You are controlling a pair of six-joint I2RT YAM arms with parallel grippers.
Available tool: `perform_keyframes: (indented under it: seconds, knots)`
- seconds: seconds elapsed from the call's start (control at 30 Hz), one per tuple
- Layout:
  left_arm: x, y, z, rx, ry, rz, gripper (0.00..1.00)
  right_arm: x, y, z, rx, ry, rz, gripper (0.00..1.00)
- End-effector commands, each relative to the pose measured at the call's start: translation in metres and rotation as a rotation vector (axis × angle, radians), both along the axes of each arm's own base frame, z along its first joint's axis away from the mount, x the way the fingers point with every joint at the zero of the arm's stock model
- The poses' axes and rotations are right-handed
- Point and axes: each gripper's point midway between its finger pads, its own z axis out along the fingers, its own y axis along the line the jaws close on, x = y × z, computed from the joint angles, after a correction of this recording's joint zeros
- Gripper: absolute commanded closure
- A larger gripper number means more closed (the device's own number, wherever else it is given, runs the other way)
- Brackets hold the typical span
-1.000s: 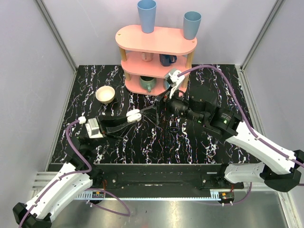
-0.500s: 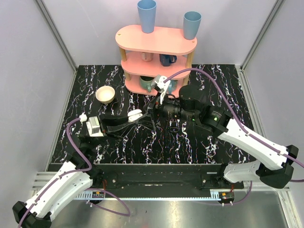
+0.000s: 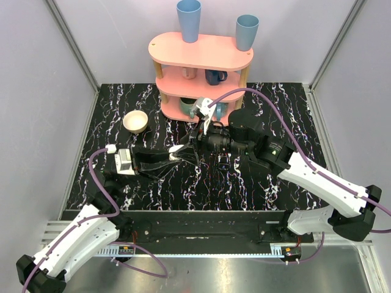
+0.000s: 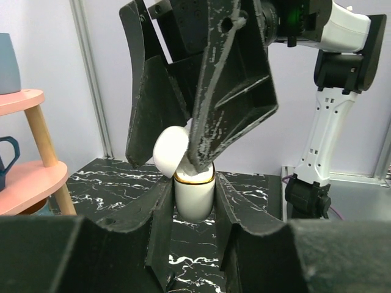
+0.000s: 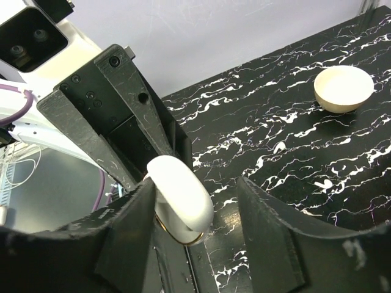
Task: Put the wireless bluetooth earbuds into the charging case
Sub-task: Open the charging case.
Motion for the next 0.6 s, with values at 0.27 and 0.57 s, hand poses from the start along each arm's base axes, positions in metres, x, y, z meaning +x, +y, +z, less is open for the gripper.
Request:
perform_keyframes:
  seconds: [0.27, 0.57]
  knots:
    - [-0.025, 0.003, 0.034, -0.051, -0.107, -0.082, 1.00, -0.010, -0.001, 0.022, 0.070, -0.054, 0.053, 0.65]
    - [-0.014, 0.006, 0.031, -0.075, -0.049, -0.028, 1.00, -0.016, -0.005, 0.027, 0.088, -0.083, 0.083, 0.78]
